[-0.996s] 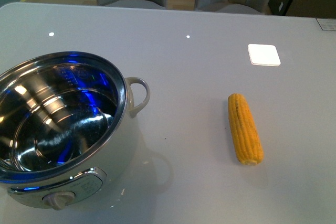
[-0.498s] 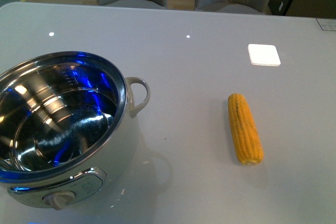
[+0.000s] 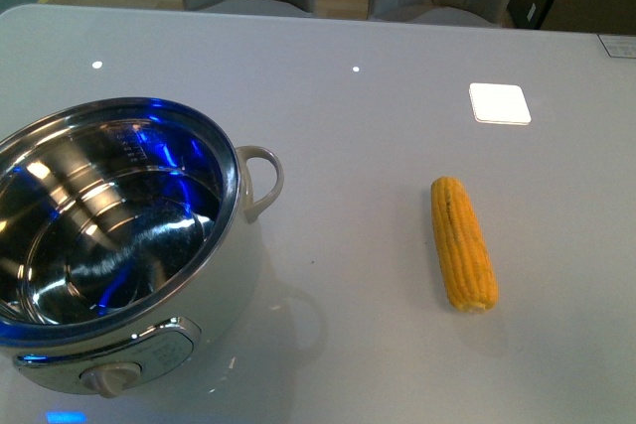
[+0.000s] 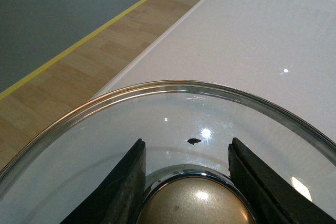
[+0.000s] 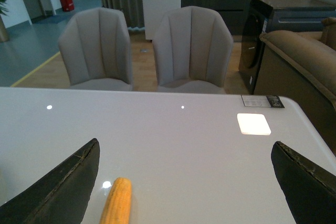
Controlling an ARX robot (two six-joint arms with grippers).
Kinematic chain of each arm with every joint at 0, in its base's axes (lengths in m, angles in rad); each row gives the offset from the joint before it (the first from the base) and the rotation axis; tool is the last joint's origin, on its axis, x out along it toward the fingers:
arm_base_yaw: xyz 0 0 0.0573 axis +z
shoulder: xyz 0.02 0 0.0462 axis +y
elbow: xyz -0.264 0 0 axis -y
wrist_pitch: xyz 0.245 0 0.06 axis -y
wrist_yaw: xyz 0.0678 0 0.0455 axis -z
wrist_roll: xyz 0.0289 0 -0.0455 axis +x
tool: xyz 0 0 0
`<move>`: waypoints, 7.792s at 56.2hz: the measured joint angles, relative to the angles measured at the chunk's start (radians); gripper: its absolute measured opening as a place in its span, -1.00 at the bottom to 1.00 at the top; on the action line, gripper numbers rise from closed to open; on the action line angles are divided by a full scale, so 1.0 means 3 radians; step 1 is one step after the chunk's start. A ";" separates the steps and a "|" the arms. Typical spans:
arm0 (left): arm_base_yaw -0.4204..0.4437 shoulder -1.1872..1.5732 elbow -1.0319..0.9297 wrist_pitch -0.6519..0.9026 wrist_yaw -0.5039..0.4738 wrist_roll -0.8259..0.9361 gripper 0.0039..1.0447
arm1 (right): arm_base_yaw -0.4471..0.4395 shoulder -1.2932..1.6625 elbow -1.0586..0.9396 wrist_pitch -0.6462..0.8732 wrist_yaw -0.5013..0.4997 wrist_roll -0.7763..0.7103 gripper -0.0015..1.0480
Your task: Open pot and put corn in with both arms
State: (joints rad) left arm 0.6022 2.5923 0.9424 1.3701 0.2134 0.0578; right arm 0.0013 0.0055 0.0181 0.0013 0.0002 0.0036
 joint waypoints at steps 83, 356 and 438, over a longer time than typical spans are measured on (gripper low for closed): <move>-0.0010 0.0278 0.0020 0.0075 -0.0010 0.0017 0.88 | 0.0000 0.0000 0.0000 0.0000 0.0000 0.0000 0.83; -0.1998 -0.8624 -0.3098 -0.4562 -0.0711 -0.0216 0.88 | 0.1064 0.6259 0.2246 0.0607 0.0362 0.0590 0.83; -0.1998 -0.8624 -0.3098 -0.4562 -0.0712 -0.0215 0.88 | 0.1549 0.6232 0.3344 0.0491 -0.0731 0.1605 -0.56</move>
State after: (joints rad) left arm 0.0029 0.0051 0.0132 0.0013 -0.0002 -0.0067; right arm 0.4660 1.8751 1.0214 0.1486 -0.2192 0.4850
